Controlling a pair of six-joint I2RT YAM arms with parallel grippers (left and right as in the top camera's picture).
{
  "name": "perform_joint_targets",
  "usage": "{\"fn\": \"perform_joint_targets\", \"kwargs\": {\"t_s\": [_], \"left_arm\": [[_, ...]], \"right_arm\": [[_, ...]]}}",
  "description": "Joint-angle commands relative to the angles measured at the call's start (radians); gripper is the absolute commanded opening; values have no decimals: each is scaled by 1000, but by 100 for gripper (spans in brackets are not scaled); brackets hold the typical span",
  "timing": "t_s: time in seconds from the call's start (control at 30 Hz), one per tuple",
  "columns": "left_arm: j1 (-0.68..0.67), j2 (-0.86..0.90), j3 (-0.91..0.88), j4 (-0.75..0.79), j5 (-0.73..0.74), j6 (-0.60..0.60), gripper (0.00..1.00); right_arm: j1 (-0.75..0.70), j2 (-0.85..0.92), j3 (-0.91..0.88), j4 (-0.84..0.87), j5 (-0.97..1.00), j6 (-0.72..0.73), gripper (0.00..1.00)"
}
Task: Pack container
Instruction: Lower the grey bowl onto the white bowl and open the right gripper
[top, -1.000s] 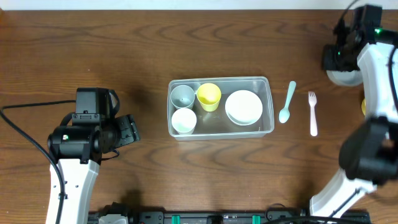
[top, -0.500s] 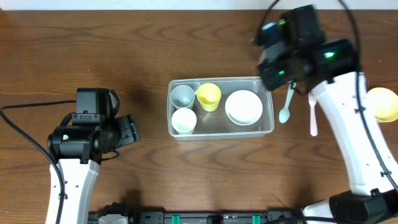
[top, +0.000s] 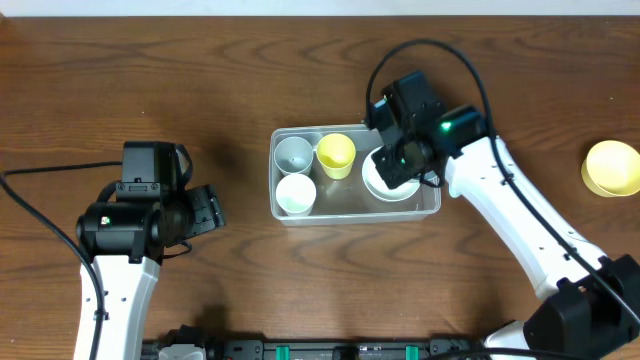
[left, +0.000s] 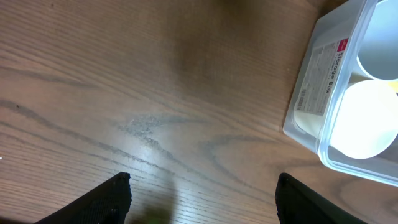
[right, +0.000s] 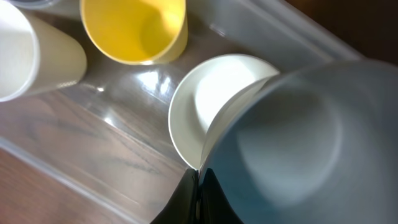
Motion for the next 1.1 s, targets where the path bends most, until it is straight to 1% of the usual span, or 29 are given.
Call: {"fn": "perform_joint_targets", "kwargs": {"t_s": [0.0, 0.27, 0.33, 0.37, 0.43, 0.5, 0.53, 0.57, 0.73, 0.87, 0.9, 0.93, 0.97, 1.0, 1.03, 1.07], "left_arm": [[5, 2, -2, -3, -14, -6, 75], [5, 2, -2, -3, -14, -6, 75], [5, 2, -2, -3, -14, -6, 75], [5, 2, -2, -3, -14, -6, 75], [5, 2, -2, -3, -14, -6, 75], [5, 2, -2, -3, -14, -6, 75], [5, 2, -2, -3, -14, -6, 75], [5, 2, -2, -3, -14, -6, 75], [5, 2, -2, -3, -14, -6, 75], [5, 2, -2, -3, -14, -6, 75], [5, 2, -2, -3, -14, -6, 75], [5, 2, -2, -3, -14, -6, 75], [5, 2, -2, -3, -14, -6, 75], [5, 2, -2, -3, -14, -6, 75], [5, 2, -2, -3, -14, -6, 75], [5, 2, -2, -3, -14, -6, 75]], "right_arm": [[10, 5, -46, 34, 11, -3, 1], [10, 6, -88, 73, 11, -29, 1], [10, 6, -89, 79, 11, -29, 3], [10, 6, -89, 81, 11, -29, 6], [10, 6, -89, 83, 11, -29, 22], [10, 6, -89, 84, 11, -29, 32], [10, 6, -89, 84, 11, -29, 35], [10, 6, -89, 84, 11, -29, 37], [10, 6, -89, 86, 11, -29, 38], [8, 5, -88, 107, 12, -18, 42], [8, 3, -87, 120, 12, 3, 46], [7, 0, -83, 129, 12, 19, 55], [5, -6, -73, 135, 12, 36, 73], [2, -13, -60, 136, 13, 47, 85], [-5, -24, -39, 134, 22, 48, 89], [-13, -36, -16, 130, 39, 57, 89]]}}
